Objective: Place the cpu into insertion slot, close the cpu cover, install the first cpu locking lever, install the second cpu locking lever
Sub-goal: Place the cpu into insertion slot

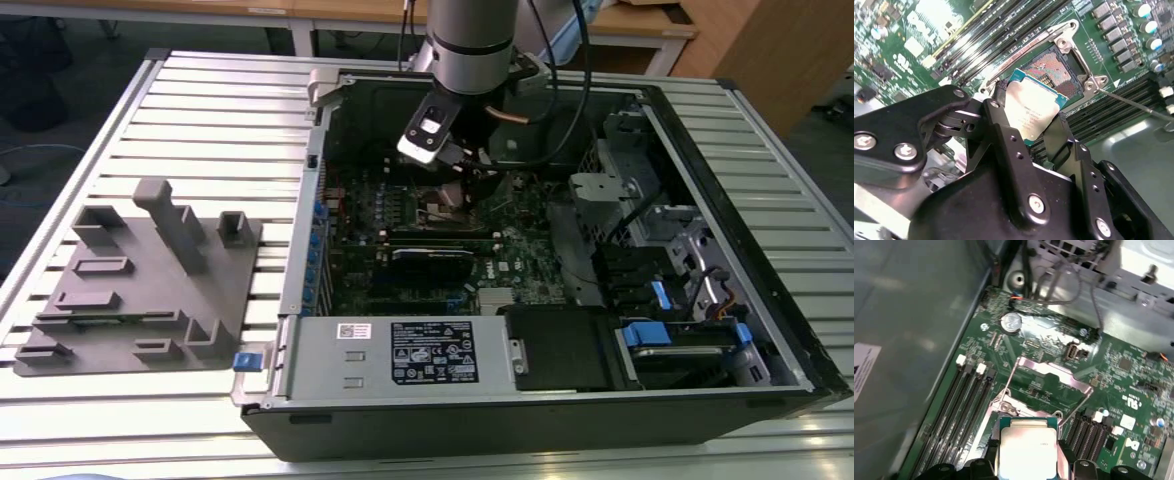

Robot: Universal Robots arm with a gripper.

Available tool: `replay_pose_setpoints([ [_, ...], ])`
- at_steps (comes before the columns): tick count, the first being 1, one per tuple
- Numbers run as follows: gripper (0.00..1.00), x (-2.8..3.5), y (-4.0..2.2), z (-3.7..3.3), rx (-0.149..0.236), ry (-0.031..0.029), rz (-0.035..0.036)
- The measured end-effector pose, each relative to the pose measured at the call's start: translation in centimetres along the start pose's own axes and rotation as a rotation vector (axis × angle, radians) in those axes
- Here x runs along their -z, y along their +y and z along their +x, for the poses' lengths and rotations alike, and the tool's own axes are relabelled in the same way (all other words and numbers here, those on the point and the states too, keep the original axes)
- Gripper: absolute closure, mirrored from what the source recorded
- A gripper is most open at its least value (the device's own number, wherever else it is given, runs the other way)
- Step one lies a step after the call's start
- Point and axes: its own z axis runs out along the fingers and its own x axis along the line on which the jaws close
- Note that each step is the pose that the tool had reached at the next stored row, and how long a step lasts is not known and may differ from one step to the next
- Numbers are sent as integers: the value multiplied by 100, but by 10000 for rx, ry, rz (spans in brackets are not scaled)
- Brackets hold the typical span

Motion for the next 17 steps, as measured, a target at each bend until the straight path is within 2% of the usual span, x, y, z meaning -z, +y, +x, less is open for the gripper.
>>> replay_pose_setpoints([
  [17, 46, -10, -1, 0, -3076, -270, 83],
])
